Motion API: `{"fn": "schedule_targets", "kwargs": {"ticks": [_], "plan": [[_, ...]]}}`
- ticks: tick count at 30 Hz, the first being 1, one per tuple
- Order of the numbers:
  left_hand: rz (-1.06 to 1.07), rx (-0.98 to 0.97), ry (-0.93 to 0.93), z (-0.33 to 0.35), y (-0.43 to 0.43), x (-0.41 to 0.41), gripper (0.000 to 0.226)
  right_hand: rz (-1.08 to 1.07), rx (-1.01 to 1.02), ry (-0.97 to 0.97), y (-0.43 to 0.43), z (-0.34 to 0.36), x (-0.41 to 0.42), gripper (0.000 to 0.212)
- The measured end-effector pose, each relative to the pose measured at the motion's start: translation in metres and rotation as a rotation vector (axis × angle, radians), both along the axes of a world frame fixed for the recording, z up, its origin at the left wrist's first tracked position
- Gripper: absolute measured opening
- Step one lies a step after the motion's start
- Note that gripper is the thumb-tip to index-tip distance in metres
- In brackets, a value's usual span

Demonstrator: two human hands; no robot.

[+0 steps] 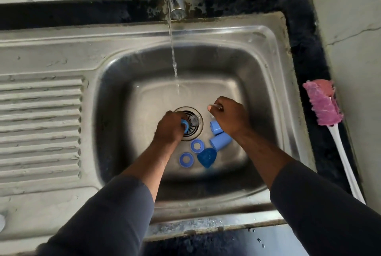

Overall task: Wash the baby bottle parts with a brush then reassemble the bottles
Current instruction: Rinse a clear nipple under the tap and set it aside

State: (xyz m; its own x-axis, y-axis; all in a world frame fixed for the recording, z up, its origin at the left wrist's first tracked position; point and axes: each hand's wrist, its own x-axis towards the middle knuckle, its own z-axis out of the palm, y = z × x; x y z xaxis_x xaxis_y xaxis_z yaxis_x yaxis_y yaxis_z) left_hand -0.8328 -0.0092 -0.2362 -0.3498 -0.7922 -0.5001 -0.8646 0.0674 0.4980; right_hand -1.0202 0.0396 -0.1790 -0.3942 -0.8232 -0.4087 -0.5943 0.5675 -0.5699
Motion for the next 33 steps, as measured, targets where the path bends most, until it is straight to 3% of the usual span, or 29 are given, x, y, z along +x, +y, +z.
{"fn": "schedule_targets", "kwargs": {"ticks": [5,10,12,15,18,20,23,28,33], "plan": [[0.102,0.163,0.111,0.005,-0.016,0.017,0.022,0.024,0.094,-0.048,-0.003,-0.004,0.002,0.027],[0.101,0.235,0.138,0.002,-0.019,0.029,0.036,-0.034,0.113,-0.128,-0.005,-0.008,0.008,0.018],[0.082,0.224,0.124,0.001,-0.019,0.028,0.037,-0.118,0.117,-0.264,-0.004,-0.008,0.009,0.015],[0.113,0.167,0.132,0.007,-0.017,0.027,0.044,-0.283,0.053,-0.649,-0.002,-0.004,0.012,0.010],[0.198,0.098,0.222,0.023,-0.018,0.024,0.029,-0.338,-0.009,-0.877,-0.001,0.006,0.015,0.012],[0.308,0.194,0.414,0.038,-0.014,0.016,0.021,-0.304,-0.028,-0.899,0.000,0.010,0.016,0.010],[0.402,0.344,0.694,0.060,-0.011,0.007,0.027,-0.261,-0.059,-0.856,-0.002,0.019,0.021,0.006],[0.341,0.279,0.803,0.078,-0.016,0.006,0.016,-0.209,-0.146,-0.827,-0.006,0.033,0.028,0.015],[0.422,0.359,0.891,0.090,-0.017,0.014,0.017,-0.220,-0.200,-0.778,-0.005,0.042,0.031,0.016]]}}
